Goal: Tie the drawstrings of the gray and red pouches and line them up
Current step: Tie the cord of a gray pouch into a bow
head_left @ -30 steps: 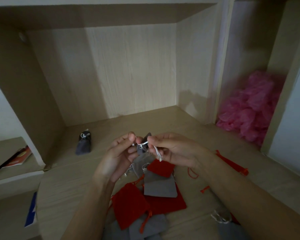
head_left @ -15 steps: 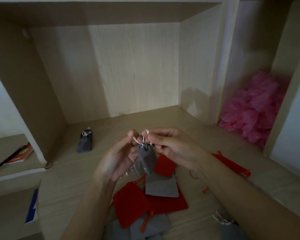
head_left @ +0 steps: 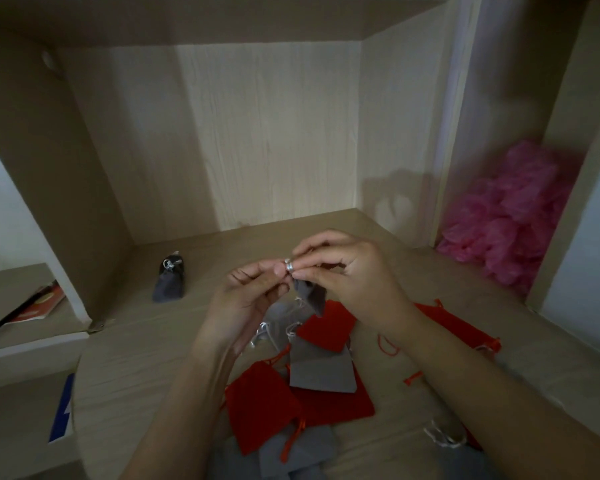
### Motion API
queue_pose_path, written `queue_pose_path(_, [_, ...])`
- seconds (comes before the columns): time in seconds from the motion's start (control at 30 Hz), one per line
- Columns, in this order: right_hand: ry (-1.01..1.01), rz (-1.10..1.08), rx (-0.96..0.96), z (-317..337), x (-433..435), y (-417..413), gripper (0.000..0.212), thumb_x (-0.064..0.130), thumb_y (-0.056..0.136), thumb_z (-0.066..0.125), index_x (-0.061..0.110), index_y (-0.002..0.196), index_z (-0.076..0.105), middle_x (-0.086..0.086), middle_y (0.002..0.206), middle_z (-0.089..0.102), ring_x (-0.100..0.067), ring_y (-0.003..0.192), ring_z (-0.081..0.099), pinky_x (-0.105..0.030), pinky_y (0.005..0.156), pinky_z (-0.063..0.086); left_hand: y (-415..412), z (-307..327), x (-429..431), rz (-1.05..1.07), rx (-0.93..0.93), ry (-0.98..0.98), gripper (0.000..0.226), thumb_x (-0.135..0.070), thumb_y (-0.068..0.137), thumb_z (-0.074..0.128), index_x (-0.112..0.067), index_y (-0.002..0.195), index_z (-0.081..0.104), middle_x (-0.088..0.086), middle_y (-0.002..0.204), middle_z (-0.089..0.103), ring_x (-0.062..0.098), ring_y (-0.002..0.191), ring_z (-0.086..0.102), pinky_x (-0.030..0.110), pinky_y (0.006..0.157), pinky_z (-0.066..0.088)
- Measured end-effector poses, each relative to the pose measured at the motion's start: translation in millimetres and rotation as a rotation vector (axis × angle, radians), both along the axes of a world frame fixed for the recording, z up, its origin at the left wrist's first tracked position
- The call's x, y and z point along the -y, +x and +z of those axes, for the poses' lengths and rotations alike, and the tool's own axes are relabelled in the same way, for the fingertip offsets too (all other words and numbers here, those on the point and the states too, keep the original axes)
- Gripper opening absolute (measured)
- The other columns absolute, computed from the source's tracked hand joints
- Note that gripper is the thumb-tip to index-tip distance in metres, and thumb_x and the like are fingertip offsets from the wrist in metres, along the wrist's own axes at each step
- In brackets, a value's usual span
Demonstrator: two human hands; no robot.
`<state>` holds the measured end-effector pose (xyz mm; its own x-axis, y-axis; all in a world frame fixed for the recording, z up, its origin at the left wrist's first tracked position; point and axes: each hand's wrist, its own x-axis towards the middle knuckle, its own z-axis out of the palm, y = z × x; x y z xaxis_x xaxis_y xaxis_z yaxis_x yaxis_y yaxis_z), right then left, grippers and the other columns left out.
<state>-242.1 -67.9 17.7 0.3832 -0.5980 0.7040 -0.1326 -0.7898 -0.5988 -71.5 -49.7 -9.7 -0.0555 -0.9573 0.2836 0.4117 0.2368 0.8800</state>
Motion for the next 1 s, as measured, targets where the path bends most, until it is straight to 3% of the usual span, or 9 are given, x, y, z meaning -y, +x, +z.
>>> queue_pose_path(0.17, [-0.132, -0.063, -0.04, 3, 2, -5, 0.007, 0.009, 0.079, 0.073, 0.011, 0.085, 0.077, 0.003, 0.087, 0.071, -0.003, 0.082, 0.065, -0.014, 0.077, 0.048, -5, 1, -3, -0.029, -0.019, 0.005, 0.047, -0.033, 0.038, 0.094, -0.009, 0.075, 0.077, 0.008, 0.077, 0.074, 0.01, 0.071, 0.069, 0.016, 0.067, 0.054])
queue_pose_path(0.3, [-0.097, -0.071, -0.04, 3, 4, -5, 0.006, 0.008, 0.079, 0.073, 0.01, 0.084, 0.076, 0.004, 0.086, 0.071, -0.002, 0.082, 0.065, -0.013, 0.075, 0.048, -5, 2, -3, -0.069, -0.036, 0.062, 0.049, -0.028, 0.036, 0.094, -0.006, 0.076, 0.076, 0.011, 0.08, 0.073, 0.013, 0.076, 0.07, 0.018, 0.068, 0.055])
queue_pose_path(0.47, [-0.039, -0.021, -0.038, 2, 4, -4, 0.007, 0.006, 0.078, 0.073, 0.009, 0.084, 0.075, 0.004, 0.083, 0.071, -0.005, 0.079, 0.066, -0.015, 0.074, 0.049, -2, 3, -5, -0.074, 0.021, 0.123, 0.043, -0.025, 0.038, 0.093, -0.01, 0.074, 0.075, 0.009, 0.075, 0.072, 0.013, 0.07, 0.07, 0.02, 0.064, 0.055])
queue_pose_path(0.6, [-0.013, -0.02, -0.041, 3, 4, -4, 0.008, 0.006, 0.078, 0.074, 0.01, 0.084, 0.075, 0.004, 0.084, 0.071, -0.006, 0.081, 0.067, -0.02, 0.075, 0.052, -5, 5, -7, -0.074, 0.072, 0.144, 0.013, -0.008, 0.062, 0.072, -0.013, 0.074, 0.075, 0.004, 0.067, 0.068, 0.008, 0.059, 0.064, 0.018, 0.059, 0.053])
queue_pose_path(0.7, [0.008, -0.011, -0.059, 3, 6, -5, 0.008, 0.003, 0.077, 0.073, 0.008, 0.084, 0.075, 0.003, 0.087, 0.071, -0.006, 0.084, 0.066, -0.018, 0.076, 0.05, -9, 4, -5, -0.035, 0.056, 0.131, 0.019, 0.001, 0.068, 0.062, -0.01, 0.075, 0.075, 0.004, 0.069, 0.068, 0.008, 0.06, 0.063, 0.017, 0.059, 0.052])
queue_pose_path(0.87, [-0.048, -0.038, -0.133, 4, 5, -5, 0.011, 0.005, 0.079, 0.071, 0.014, 0.085, 0.076, 0.008, 0.09, 0.067, -0.005, 0.084, 0.063, -0.014, 0.075, 0.045, -12, 1, -5, 0.024, 0.1, 0.053, 0.014, -0.002, 0.071, 0.063, -0.005, 0.083, 0.07, 0.006, 0.073, 0.067, 0.011, 0.064, 0.058, 0.017, 0.059, 0.05])
queue_pose_path(1.0, [0.002, -0.015, -0.085, 4, 7, -5, 0.011, 0.005, 0.079, 0.071, 0.014, 0.084, 0.075, 0.009, 0.091, 0.062, -0.009, 0.084, 0.063, -0.023, 0.076, 0.051, -11, 1, -5, 0.038, 0.12, 0.013, 0.013, -0.007, 0.073, 0.062, -0.01, 0.079, 0.074, 0.006, 0.07, 0.066, 0.011, 0.063, 0.055, 0.016, 0.058, 0.047])
